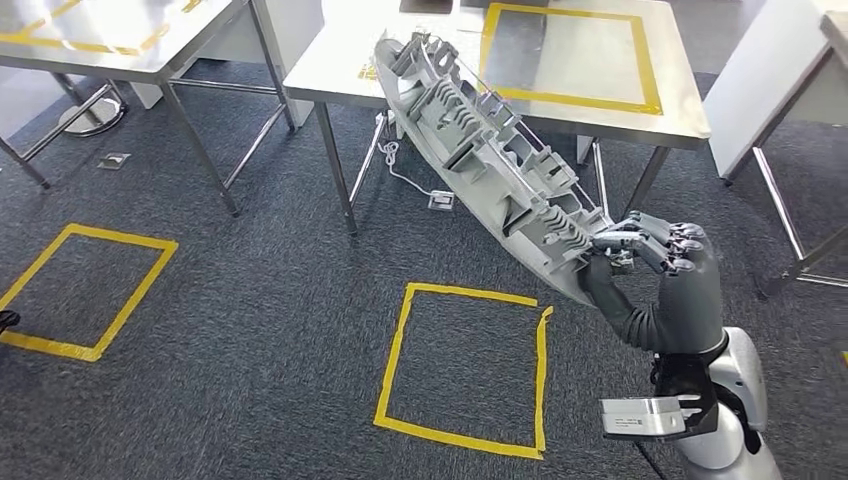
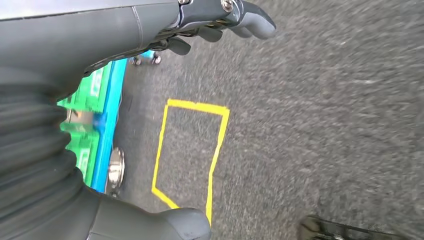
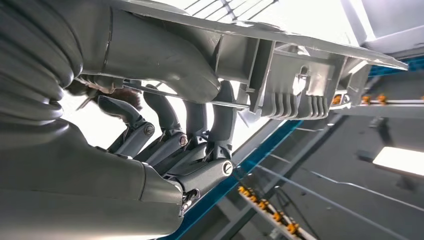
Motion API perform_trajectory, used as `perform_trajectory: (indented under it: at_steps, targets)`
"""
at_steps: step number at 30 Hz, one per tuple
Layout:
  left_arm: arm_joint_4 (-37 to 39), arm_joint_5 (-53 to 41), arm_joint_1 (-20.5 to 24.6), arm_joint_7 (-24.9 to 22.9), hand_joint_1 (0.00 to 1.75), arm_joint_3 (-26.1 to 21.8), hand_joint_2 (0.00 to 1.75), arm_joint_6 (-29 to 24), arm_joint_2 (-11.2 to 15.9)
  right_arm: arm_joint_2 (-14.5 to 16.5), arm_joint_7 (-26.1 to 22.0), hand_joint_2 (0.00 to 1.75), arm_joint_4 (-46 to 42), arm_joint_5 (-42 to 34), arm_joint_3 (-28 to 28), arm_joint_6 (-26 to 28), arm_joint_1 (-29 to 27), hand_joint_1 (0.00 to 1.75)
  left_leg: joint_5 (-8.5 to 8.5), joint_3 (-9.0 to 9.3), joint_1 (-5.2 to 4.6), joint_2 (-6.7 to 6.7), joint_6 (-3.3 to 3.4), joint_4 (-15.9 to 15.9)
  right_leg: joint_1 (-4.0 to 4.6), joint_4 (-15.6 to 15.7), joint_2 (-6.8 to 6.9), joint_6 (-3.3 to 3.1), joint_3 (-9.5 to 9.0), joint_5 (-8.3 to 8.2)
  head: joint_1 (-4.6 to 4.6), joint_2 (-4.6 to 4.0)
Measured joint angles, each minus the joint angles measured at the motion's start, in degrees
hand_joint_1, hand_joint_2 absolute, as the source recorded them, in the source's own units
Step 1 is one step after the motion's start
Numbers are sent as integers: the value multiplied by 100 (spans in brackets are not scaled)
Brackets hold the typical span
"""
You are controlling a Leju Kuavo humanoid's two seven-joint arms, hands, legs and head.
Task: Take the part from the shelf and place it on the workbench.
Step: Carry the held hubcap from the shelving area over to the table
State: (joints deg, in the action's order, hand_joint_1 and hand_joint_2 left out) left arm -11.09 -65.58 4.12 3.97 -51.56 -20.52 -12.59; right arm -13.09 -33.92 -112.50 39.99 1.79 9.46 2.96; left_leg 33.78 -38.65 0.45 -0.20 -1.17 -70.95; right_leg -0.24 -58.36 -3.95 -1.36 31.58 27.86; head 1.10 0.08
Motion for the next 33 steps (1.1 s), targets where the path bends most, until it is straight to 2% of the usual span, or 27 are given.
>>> perform_trajectory:
  at_steps: [1,2,3,4,6,7,8,10,12,13,14,15,16,17,18,20,22,23,24,25,27,28,29,30,31,32,33]
  targets:
    - [1,-1,-5,2,0,0,175,2,5,0,-1,175,-2,3,5,2,-21,175,-318,77,17,-98,-7,389,-11,-4,-73,30,-43,48,-3,0]
    - [2,-1,-7,5,0,0,175,2,9,1,-2,175,-5,5,9,5,-34,175,-537,138,27,-199,-2,714,-18,-21,-143,62,-77,92,-10,0]
    - [4,0,-7,11,0,0,175,5,10,2,-4,175,-14,4,11,12,-40,175,-701,194,32,-284,16,943,-21,-31,-209,102,-87,139,-16,0]
    - [5,1,-7,15,0,0,175,9,10,4,-7,175,-27,3,12,19,-46,175,-778,217,33,-331,48,1061,-21,-40,-270,144,-94,173,-24,1]
    - [3,7,1,27,0,-1,175,15,8,7,-10,175,-59,2,20,27,-62,175,-775,273,27,-253,141,1086,-19,-50,-321,217,-102,205,-32,1]
    - [0,9,4,36,0,-2,175,15,8,9,-10,175,-72,2,24,27,-69,175,-772,306,32,-212,182,1101,-12,-105,-231,242,-91,210,-31,1]
    - [-2,13,10,48,0,-2,175,15,7,10,-10,175,-80,2,28,27,-65,175,-754,350,37,-172,223,1113,-4,-251,-77,271,-14,247,-22,1]
    - [-5,20,15,69,0,-2,175,15,8,15,-14,175,-87,1,31,27,-43,175,-692,424,34,-113,278,1124,4,-842,252,322,334,453,-4,1]
    - [-5,35,7,73,0,-2,175,15,9,19,-19,175,-86,3,31,28,-31,175,-610,492,24,-52,296,1123,-6,-1525,354,351,807,698,2,1]
    - [-5,42,2,70,0,-2,175,15,11,21,-21,175,-86,5,31,29,-32,175,-564,541,19,-29,296,1123,-9,-1676,363,353,962,705,2,0]
    - [-5,50,-1,67,0,-2,175,15,12,21,-21,175,-85,8,31,29,-31,175,-517,600,13,-15,295,1123,-7,-1594,366,344,999,573,3,0]
    - [-5,55,0,62,0,-2,175,15,12,22,-21,175,-85,10,31,29,-24,175,-469,668,5,-6,292,1124,1,-1307,368,321,928,331,4,0]
    - [-4,58,1,57,0,-2,175,15,9,22,-24,175,-85,11,31,29,-9,175,-418,732,-2,2,290,1127,19,-888,381,274,793,29,4,-1]
    - [-2,61,5,45,0,-3,175,15,2,22,-27,175,-82,12,31,31,14,175,-373,790,-13,10,282,1130,50,-524,408,218,668,-156,-2,0]
    - [-1,61,9,33,0,-3,175,13,-4,22,-30,175,-78,14,30,32,48,175,-337,820,-19,18,264,1138,81,-255,432,169,575,-223,-4,0]
    - [1,60,14,10,0,-4,175,9,-14,23,-32,175,-68,14,30,40,105,175,-309,856,-26,38,200,1151,123,-60,459,92,497,-179,-10,1]
    - [1,60,13,-1,0,-4,175,5,-16,24,-32,175,-56,15,29,48,131,175,-310,915,-36,50,131,1088,92,25,438,42,358,-229,-7,0]
    - [1,56,14,-7,0,-4,175,3,-19,24,-33,175,-47,19,29,49,142,175,-293,912,-42,46,105,957,69,54,434,12,275,-226,-18,0]
    - [1,48,22,-15,0,-4,175,2,-18,24,-34,175,-38,23,28,51,158,175,-220,830,-43,39,83,762,47,71,432,-13,195,-207,-27,-1]
    - [1,34,30,-27,0,-4,175,2,-16,26,-36,175,-29,27,28,55,173,175,-97,665,-35,31,61,472,38,82,434,-34,137,-170,-37,-1]
    - [1,-5,36,-61,0,-4,175,2,-12,29,-36,175,-2,37,28,67,194,175,175,230,-19,25,14,-163,33,81,418,-54,69,-94,-46,0]
    - [1,-24,27,-77,0,-5,175,2,-9,31,-34,175,16,41,28,73,194,175,221,57,-11,25,-6,-341,30,81,401,-49,26,-53,-47,1]
    - [1,-44,14,-87,0,-5,175,1,-3,31,-33,175,37,45,28,78,194,175,144,-28,-4,26,-21,-336,25,79,381,-37,-26,-10,-47,1]
    - [1,-70,2,-92,0,-5,175,-3,4,31,-32,175,60,40,28,85,193,175,-63,-16,4,26,-32,-125,16,77,363,-20,-90,39,-47,1]
    - [1,-95,-8,-88,0,-5,175,-13,13,31,-33,175,83,29,28,100,195,175,-370,69,14,25,-40,252,6,74,350,5,-161,98,-48,0]
    - [3,-120,-14,-83,0,-5,175,-27,21,31,-37,175,105,15,28,128,197,175,-601,159,17,21,-38,594,-1,67,344,32,-223,150,-50,0]
    - [4,-137,-12,-75,0,-4,175,-46,26,31,-42,175,126,-2,29,171,206,175,-750,239,13,21,-9,894,0,58,340,64,-257,195,-60,0]
